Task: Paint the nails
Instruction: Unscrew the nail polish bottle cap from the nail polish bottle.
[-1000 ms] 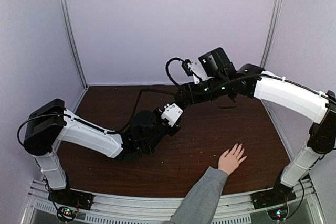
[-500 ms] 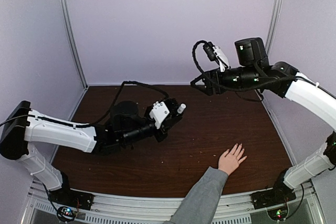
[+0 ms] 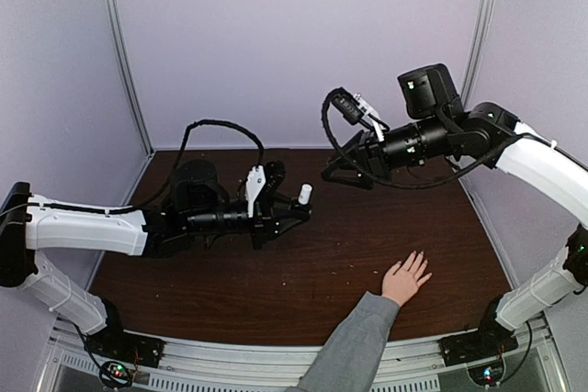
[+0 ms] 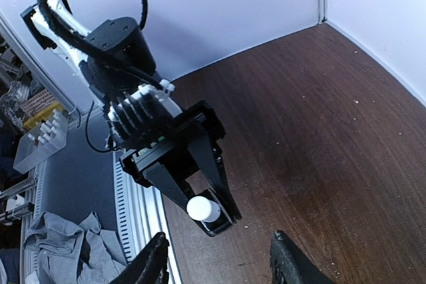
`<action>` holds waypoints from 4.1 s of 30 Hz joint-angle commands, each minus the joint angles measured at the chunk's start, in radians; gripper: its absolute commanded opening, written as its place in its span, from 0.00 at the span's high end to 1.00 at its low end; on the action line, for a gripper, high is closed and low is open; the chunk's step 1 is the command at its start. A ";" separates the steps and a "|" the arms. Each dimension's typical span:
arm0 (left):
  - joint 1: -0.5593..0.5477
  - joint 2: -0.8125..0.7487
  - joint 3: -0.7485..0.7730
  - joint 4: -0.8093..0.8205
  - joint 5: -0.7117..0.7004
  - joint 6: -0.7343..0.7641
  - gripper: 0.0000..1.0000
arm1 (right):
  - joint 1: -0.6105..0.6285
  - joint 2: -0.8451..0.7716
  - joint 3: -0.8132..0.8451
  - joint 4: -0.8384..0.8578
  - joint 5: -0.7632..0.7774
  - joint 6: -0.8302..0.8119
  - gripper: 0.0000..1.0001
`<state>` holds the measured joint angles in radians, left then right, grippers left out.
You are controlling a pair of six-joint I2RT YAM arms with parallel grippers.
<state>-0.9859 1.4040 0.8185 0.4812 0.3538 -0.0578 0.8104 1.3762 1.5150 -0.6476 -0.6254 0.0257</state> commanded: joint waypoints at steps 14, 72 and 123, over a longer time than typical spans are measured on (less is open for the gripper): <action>0.009 0.033 0.052 0.020 0.124 -0.074 1.00 | 0.107 0.124 0.141 -0.209 -0.009 -0.125 0.63; 0.009 0.065 0.078 0.007 0.107 -0.088 1.00 | 0.110 0.198 0.155 -0.216 0.079 -0.106 0.76; 0.009 0.074 0.005 0.205 0.037 -0.177 0.78 | 0.108 0.146 0.121 -0.157 0.136 -0.078 0.95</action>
<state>-0.9817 1.4918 0.8242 0.6212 0.3965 -0.2245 0.9150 1.5532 1.6482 -0.8196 -0.4999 -0.0563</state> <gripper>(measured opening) 0.235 0.148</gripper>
